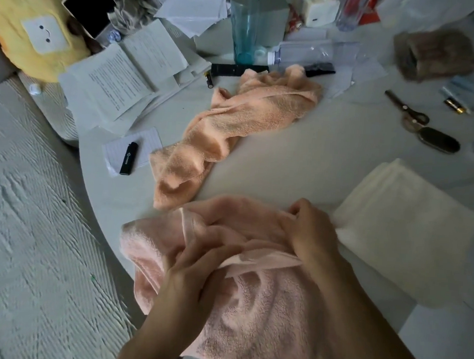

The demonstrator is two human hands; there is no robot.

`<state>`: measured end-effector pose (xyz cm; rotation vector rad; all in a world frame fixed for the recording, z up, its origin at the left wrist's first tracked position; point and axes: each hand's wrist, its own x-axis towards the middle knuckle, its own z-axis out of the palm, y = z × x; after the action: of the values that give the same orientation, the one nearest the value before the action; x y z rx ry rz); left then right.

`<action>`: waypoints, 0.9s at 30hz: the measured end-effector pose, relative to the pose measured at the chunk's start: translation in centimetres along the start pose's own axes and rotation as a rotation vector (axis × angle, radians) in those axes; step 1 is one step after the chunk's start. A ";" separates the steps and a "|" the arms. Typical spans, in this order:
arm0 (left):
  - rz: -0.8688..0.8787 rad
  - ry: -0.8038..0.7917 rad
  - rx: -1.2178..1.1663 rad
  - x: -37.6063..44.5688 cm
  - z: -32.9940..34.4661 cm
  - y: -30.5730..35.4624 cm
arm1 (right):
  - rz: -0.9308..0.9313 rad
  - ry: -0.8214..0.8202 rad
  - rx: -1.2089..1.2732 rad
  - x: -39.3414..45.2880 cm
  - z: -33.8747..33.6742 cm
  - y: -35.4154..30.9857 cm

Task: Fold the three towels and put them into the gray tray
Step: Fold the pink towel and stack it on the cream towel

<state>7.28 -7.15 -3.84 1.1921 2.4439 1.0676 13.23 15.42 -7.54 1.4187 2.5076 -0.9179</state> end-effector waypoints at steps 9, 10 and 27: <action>0.012 -0.037 -0.095 1.4 0.4 2.2 | -0.308 -0.067 0.863 -7.0 -1.2 1.0; -0.007 -0.090 -0.080 1.7 1.0 2.3 | -0.213 -0.119 0.963 -7.1 -1.0 1.0; 0.064 -0.160 -0.152 1.0 0.4 2.8 | -0.142 -0.153 0.437 -4.6 0.2 0.8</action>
<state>8.44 -5.04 -2.09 1.2619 2.1779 1.1071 16.45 12.18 -6.34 1.2154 2.4121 -1.6145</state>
